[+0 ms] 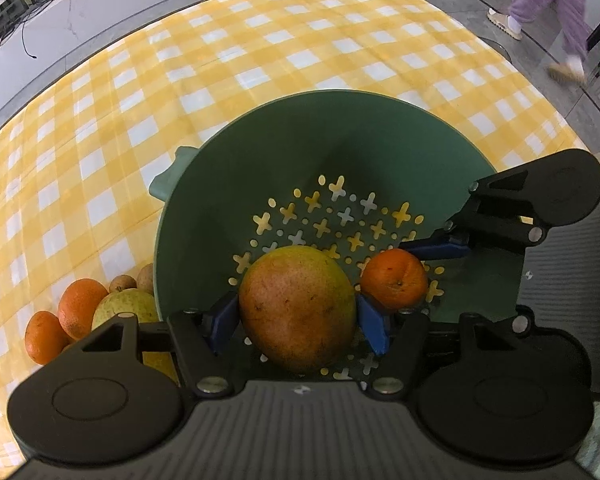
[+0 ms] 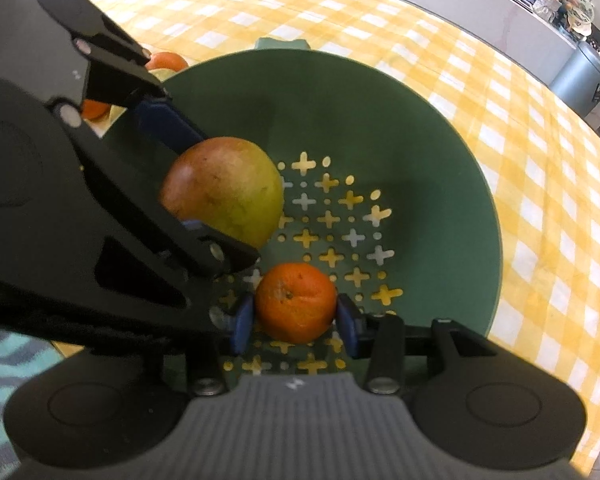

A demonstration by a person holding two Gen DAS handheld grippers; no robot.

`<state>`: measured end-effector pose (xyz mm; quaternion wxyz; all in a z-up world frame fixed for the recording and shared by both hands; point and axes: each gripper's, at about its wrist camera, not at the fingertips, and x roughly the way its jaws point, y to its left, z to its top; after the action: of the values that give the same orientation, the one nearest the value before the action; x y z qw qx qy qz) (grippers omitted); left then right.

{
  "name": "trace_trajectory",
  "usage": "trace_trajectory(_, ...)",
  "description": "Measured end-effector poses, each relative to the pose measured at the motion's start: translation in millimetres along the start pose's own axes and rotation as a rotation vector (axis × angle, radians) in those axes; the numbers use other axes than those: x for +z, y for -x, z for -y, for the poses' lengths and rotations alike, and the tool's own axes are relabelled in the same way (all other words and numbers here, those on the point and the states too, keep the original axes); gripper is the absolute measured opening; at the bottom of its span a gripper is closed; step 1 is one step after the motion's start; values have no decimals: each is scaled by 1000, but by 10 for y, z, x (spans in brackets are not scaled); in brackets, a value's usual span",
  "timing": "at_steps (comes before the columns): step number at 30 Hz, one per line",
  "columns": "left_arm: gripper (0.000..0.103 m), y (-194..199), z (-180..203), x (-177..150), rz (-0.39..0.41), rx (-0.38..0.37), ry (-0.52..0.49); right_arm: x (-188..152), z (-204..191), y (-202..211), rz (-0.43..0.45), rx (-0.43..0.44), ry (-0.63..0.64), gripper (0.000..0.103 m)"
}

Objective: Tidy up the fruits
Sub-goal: 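Carry the mango into the green colander and open the left gripper while the right releases the tangerine there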

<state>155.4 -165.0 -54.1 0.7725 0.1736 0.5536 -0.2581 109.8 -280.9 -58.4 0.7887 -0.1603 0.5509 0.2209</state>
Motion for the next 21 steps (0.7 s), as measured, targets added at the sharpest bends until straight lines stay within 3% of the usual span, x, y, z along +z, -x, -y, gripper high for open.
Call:
trace_trajectory(14, 73, 26, -7, -15, 4, 16, 31, -6, -32, 60, 0, -23, 9, 46)
trace_trajectory(18, 72, 146, -2, -34, 46, 9, 49, -6, -15, 184, 26, -54, -14, 63)
trace_trajectory(21, 73, 262, -5, -26, 67, -14, 57, -3, 30, 287, 47, -18, -59, 72)
